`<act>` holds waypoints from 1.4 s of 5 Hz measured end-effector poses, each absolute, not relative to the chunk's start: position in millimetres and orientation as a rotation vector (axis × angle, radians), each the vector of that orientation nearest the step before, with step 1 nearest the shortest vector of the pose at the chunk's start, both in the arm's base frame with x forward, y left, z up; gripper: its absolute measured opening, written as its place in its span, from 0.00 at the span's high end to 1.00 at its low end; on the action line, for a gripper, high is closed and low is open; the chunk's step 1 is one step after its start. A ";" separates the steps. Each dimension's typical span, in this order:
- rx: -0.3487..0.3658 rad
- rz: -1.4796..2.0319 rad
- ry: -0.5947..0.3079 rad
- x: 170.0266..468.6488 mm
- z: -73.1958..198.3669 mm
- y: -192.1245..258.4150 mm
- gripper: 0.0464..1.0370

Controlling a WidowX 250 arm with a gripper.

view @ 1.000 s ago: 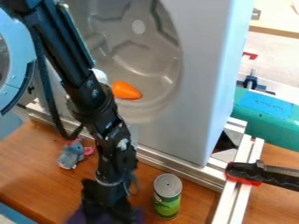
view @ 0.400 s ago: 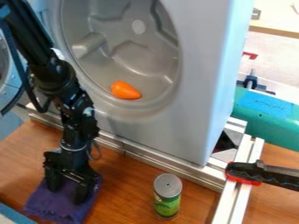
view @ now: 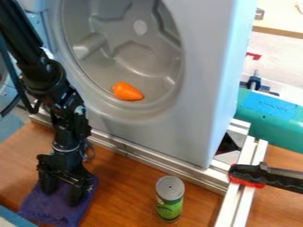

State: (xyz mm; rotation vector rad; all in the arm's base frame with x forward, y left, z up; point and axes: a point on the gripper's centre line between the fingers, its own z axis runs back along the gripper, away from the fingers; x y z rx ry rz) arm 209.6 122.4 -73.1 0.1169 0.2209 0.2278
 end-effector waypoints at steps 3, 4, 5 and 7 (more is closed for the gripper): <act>0.063 0.149 0.163 200.4 -26.6 106.5 0.04; 0.089 0.142 0.145 207.3 -23.0 111.8 0.04; 0.093 0.116 0.129 216.9 -31.4 96.6 0.04; 0.076 0.082 0.066 227.7 -26.1 92.0 0.04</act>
